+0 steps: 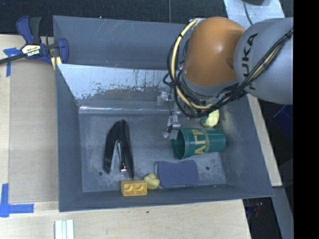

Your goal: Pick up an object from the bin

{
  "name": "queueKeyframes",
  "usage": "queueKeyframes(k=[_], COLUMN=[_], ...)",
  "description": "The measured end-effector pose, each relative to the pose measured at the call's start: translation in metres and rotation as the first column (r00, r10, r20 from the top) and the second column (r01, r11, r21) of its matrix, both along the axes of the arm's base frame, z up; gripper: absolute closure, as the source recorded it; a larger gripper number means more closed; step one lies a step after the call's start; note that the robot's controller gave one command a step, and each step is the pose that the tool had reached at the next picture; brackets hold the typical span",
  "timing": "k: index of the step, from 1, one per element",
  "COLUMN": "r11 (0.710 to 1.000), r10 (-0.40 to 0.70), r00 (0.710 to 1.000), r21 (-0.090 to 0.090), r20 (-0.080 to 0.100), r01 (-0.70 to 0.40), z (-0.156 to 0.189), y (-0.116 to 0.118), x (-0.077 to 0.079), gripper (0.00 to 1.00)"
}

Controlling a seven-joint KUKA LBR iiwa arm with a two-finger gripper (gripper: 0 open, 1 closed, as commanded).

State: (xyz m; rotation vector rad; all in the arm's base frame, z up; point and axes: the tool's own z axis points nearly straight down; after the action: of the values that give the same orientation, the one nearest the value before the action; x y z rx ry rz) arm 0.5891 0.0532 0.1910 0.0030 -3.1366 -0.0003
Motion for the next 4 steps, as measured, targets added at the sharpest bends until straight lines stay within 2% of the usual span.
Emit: queueKeyframes(k=[1, 2, 3, 4], r11=[1.0, 0.974, 0.98, 0.84], r10=[-0.002, 0.228, 0.199, 0.542], r00=[1.0, 0.974, 0.98, 0.84], r21=[0.0, -0.002, 0.0, -0.001], r20=[0.009, 0.015, 0.009, 0.011], r01=[0.002, -0.228, -0.199, -0.542], z=[0.005, -0.046, -0.066, -0.061], y=[0.0, 0.033, 0.063, 0.1], x=[0.002, -0.035, -0.089, -0.056], gripper=[0.0, 0.0, 0.0, 0.0])
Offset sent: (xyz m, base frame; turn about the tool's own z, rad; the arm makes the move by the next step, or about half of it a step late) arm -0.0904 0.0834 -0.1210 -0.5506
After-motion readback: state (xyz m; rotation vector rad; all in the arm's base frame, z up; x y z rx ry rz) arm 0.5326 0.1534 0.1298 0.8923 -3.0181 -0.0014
